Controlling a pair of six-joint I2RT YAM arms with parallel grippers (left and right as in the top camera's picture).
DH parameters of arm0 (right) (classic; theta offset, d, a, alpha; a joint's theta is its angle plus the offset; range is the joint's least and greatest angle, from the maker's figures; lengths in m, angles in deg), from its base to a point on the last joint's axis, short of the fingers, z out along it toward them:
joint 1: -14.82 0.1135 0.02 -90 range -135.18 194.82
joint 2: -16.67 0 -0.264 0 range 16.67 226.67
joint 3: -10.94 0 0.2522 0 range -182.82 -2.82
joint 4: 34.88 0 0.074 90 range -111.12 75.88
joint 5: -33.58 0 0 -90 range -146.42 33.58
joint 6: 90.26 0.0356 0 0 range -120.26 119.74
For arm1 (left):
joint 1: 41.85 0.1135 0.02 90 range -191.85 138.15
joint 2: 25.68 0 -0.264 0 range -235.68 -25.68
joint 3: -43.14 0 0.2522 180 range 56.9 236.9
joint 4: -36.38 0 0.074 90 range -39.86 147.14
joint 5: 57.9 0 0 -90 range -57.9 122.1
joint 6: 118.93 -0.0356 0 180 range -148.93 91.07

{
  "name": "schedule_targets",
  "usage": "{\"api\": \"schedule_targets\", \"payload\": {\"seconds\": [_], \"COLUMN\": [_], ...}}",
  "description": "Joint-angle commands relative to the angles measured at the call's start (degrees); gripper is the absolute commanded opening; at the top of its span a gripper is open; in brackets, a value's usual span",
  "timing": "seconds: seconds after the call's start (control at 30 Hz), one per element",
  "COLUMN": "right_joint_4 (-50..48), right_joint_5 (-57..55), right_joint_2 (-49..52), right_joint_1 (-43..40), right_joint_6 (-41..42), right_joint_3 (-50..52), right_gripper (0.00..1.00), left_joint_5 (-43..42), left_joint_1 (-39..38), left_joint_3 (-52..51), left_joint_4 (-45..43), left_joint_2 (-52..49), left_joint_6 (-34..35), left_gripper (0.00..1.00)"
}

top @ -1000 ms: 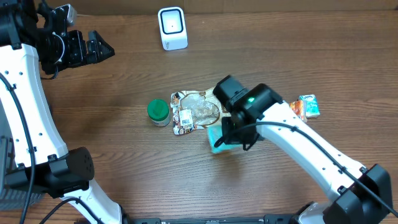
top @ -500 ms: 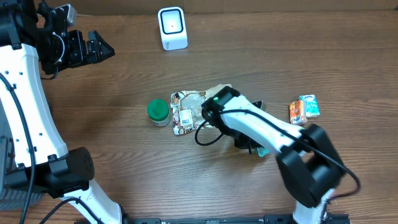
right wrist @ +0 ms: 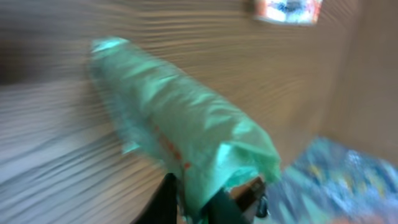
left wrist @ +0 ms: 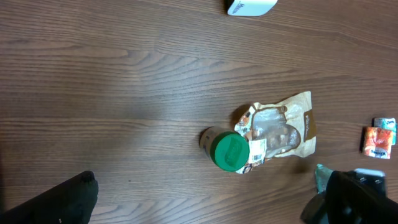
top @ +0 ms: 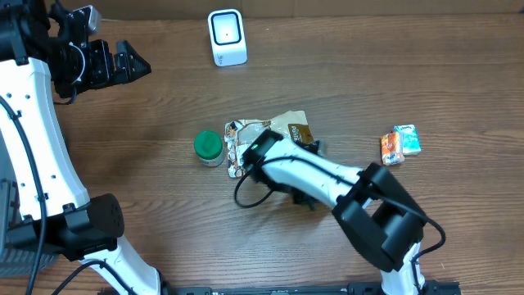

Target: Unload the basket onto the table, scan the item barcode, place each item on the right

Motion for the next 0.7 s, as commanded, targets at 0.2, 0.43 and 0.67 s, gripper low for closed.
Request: {"api": "schedule_targets", "payload": {"seconds": [0.2,0.43,0.67], "right_joint_4": [-12.85,-14.03,-12.61], "right_joint_5": [16.46,18.91,19.69], "right_joint_2": [0.66,0.42,-5.77], "right_joint_1": [8.15,7.06,-3.85], "right_joint_6": [-9.75,-9.75,-16.22], "right_joint_3": [-1.7,-4.74,-10.4], "right_gripper": [0.34,0.43,0.43], "left_joint_5": [0.37,0.37,0.37], "left_joint_1": [-0.35,-0.37,-0.37], "left_joint_3": [0.55,0.55,0.55], "left_joint_4": [0.11,0.11,0.11], "left_joint_2": [0.46,0.44,0.44], "left_joint_6": [-1.07,-1.07,-1.07], "left_gripper": [1.0,1.0,1.0]}}
